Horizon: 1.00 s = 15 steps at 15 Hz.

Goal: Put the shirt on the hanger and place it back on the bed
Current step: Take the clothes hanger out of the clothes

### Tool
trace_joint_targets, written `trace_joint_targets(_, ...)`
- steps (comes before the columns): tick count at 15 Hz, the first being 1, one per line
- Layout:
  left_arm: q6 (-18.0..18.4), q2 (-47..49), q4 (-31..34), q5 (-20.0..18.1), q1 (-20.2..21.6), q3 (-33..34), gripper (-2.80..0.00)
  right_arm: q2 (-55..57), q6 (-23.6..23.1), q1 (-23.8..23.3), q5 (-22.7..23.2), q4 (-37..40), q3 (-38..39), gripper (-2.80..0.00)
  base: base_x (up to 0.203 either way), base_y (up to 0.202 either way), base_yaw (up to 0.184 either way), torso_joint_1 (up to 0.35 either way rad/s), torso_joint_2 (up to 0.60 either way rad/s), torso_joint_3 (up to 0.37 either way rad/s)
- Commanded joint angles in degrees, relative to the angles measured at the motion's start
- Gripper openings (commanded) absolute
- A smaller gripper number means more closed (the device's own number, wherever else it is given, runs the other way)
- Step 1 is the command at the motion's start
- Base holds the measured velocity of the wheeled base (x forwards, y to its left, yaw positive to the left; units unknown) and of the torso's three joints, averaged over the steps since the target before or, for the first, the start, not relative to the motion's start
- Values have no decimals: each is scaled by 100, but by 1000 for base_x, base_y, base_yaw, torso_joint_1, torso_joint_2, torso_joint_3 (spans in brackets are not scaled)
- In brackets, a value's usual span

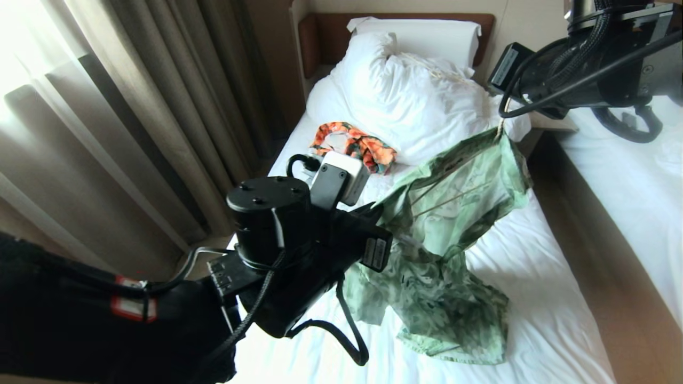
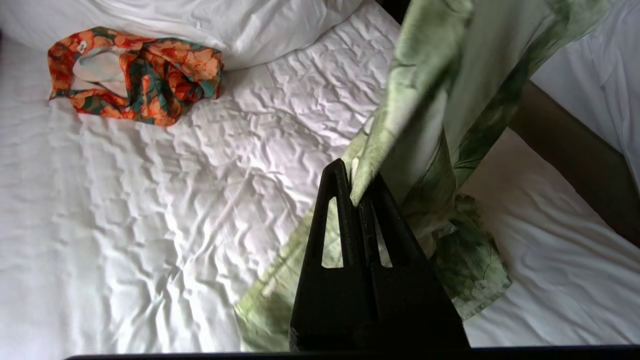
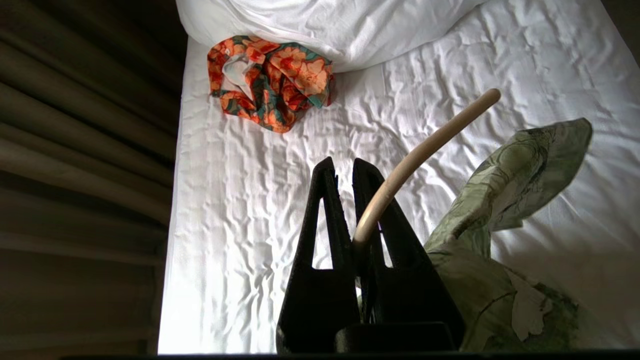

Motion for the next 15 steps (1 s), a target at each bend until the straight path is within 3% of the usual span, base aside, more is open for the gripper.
trace_joint_targets(1, 2, -407, 7, 54, 77, 363, -280, 35, -10, 20, -24, 9, -1, -280, 0, 0, 0, 0, 0, 0)
trace_joint_targets(5, -5, -637, 29, 70, 310, 850, -280, 58, -20, 55, -33, 26, -1, -280, 0, 0, 0, 0, 0, 0)
trace_joint_targets(10, -27, -433, -13, 24, 527, 851, -280, 171, -20, 116, -77, 19, 9, -280, 0, 0, 0, 0, 0, 0)
trace_joint_targets(11, -27, -433, -13, 24, 527, 860, 0, 201, -20, 124, -77, 11, 8, -280, 0, 0, 0, 0, 0, 0)
trace_joint_targets(15, -116, -445, -13, 9, 579, 1036, 0, 384, 5, 178, -83, 6, 8, -280, 0, 0, 0, 0, 0, 0)
